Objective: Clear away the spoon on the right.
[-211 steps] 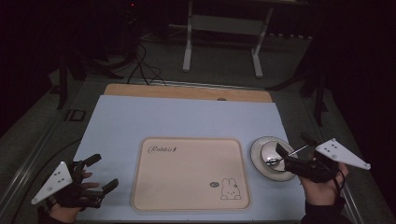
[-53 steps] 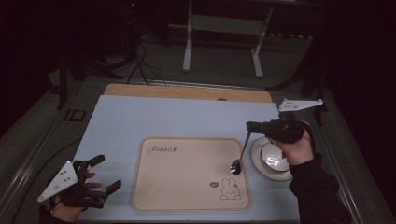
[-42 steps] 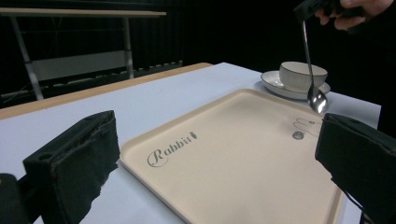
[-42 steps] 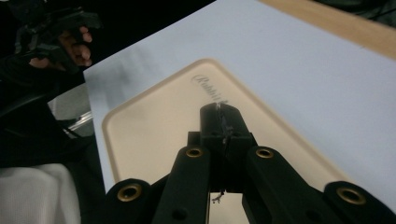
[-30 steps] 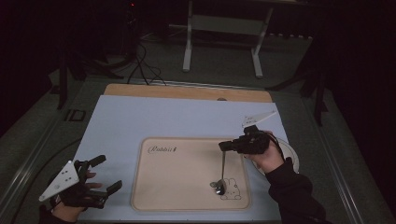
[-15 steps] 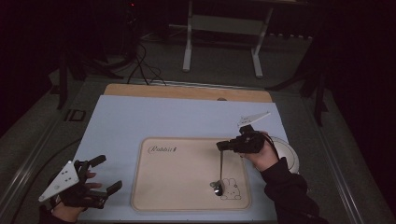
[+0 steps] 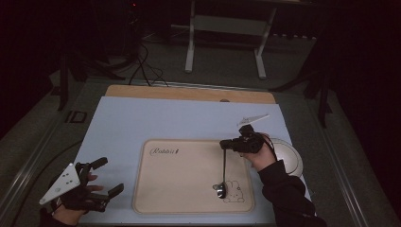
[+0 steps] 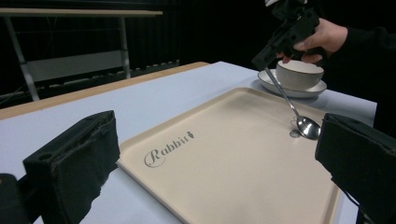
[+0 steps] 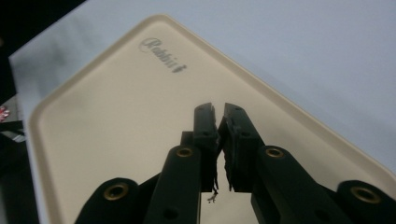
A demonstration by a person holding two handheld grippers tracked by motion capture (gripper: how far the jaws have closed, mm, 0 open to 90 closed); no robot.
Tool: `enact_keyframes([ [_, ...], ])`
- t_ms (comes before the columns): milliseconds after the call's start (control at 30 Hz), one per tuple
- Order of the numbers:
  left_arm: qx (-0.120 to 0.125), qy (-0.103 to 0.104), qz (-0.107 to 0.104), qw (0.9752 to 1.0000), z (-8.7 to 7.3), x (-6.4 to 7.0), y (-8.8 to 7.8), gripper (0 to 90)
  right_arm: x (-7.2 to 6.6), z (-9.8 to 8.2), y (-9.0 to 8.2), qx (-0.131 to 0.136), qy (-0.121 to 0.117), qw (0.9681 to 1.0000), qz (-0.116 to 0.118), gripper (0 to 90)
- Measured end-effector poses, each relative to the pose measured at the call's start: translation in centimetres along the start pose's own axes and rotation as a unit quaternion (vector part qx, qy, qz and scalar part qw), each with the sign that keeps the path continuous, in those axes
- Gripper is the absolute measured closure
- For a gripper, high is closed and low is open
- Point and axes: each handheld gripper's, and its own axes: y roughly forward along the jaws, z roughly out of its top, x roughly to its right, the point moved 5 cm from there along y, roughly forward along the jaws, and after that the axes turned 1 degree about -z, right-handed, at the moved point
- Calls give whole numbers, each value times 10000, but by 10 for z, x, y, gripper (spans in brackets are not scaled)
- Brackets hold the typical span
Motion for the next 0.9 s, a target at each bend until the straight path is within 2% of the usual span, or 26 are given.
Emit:
enact_keyframes([
  [467,-8,24,1,10000,0,1,0,0,16,-11,22,-287,298,9980,-471,804],
  [733,10,31,-2,10000,0,1,0,0,19,-15,35,-370,389,9974,-491,791],
  [767,8,27,-7,10000,0,1,0,0,21,-18,41,-454,444,9965,-538,785],
  [900,-8,37,-8,10000,0,1,0,0,24,-22,47,-529,487,9960,-531,785],
])
